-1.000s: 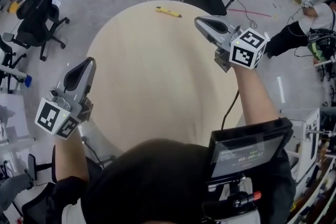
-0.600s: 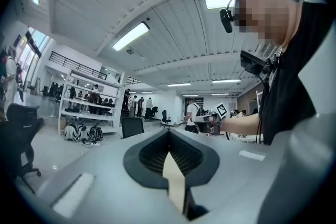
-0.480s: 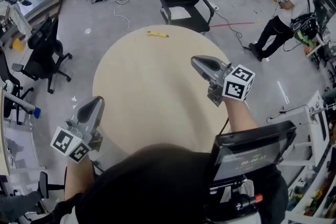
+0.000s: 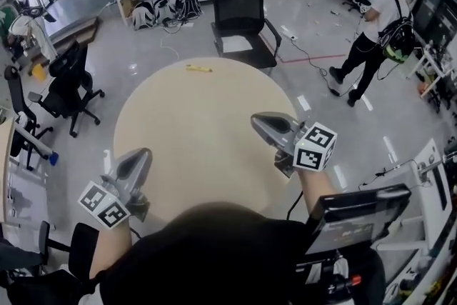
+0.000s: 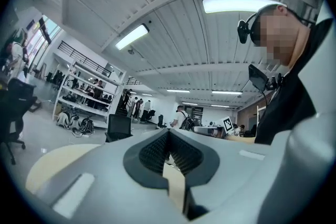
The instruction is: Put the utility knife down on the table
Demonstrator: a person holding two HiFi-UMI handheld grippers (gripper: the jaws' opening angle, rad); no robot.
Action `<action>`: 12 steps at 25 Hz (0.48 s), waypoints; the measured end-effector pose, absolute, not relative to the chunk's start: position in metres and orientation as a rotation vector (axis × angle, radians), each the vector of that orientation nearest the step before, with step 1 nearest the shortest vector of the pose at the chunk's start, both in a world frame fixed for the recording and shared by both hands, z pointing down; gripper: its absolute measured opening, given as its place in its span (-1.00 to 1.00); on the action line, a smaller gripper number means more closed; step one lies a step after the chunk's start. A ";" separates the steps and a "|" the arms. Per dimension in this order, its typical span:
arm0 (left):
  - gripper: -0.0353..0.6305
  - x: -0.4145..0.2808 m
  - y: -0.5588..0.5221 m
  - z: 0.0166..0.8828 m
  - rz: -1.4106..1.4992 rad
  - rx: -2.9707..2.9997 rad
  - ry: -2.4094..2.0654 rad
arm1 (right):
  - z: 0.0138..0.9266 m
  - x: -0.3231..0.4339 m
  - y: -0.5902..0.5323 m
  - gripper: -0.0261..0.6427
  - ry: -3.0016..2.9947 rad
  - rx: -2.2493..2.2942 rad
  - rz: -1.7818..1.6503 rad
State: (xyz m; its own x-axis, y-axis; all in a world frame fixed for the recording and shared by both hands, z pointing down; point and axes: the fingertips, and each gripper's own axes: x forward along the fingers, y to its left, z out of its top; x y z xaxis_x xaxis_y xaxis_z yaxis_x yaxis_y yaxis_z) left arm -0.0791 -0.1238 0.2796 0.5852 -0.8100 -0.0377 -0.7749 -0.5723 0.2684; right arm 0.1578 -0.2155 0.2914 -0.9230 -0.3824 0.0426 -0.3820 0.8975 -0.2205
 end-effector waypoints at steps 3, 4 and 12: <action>-0.90 -0.041 -0.109 0.286 -0.228 2.575 -1.314 | 0.297 0.190 -0.194 -0.88 3.077 -0.581 -0.335; -0.90 -0.031 -0.105 0.288 -0.221 2.574 -1.309 | 0.298 0.198 -0.189 -0.88 3.076 -0.569 -0.333; -0.90 -0.012 -0.103 0.278 -0.213 2.632 -1.274 | 0.282 0.203 -0.172 -0.88 3.063 -0.530 -0.288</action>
